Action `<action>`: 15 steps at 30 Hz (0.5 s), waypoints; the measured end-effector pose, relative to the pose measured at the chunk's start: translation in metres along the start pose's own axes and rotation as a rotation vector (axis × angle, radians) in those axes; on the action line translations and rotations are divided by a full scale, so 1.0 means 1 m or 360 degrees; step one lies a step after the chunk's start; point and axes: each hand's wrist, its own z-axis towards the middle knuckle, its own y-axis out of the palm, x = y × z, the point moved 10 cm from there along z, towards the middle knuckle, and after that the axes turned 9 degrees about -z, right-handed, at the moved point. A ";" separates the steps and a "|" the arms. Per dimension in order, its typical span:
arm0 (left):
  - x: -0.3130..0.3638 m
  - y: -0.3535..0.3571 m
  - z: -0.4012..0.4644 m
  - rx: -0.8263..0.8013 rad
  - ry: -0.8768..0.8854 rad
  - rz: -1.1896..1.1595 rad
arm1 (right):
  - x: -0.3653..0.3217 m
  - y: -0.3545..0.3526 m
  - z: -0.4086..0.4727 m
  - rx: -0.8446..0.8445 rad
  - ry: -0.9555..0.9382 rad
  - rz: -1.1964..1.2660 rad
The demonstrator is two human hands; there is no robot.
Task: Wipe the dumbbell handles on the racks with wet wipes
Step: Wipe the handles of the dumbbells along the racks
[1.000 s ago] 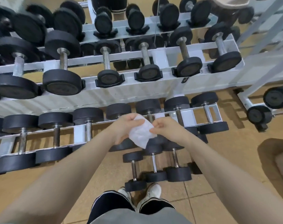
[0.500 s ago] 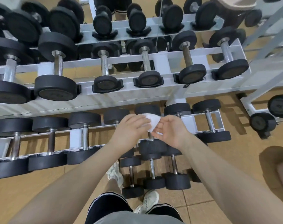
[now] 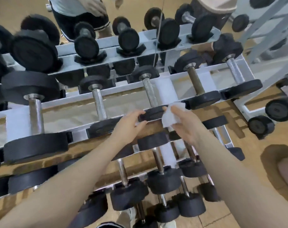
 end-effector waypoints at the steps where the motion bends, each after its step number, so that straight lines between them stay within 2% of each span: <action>1: -0.005 0.001 0.014 -0.0047 -0.0028 -0.0013 | -0.010 0.001 0.014 0.0036 -0.0012 0.0020; 4: -0.020 0.014 0.045 -0.0240 -0.0073 -0.0107 | -0.034 -0.003 0.055 0.0222 -0.0033 -0.0201; 7: -0.040 0.028 0.066 -0.0335 -0.0157 -0.0112 | -0.056 -0.005 0.094 0.0450 -0.0179 -0.0908; 10: -0.052 0.040 0.077 -0.0324 -0.0310 -0.0388 | -0.087 0.006 0.131 0.0591 -0.0508 -0.1506; 13: -0.055 0.050 0.083 -0.0350 -0.0317 -0.0468 | -0.104 0.030 0.155 0.0521 -0.0858 -0.2002; 15: -0.054 0.050 0.088 -0.0359 -0.0284 -0.0463 | -0.098 0.046 0.166 0.0286 -0.0989 -0.2178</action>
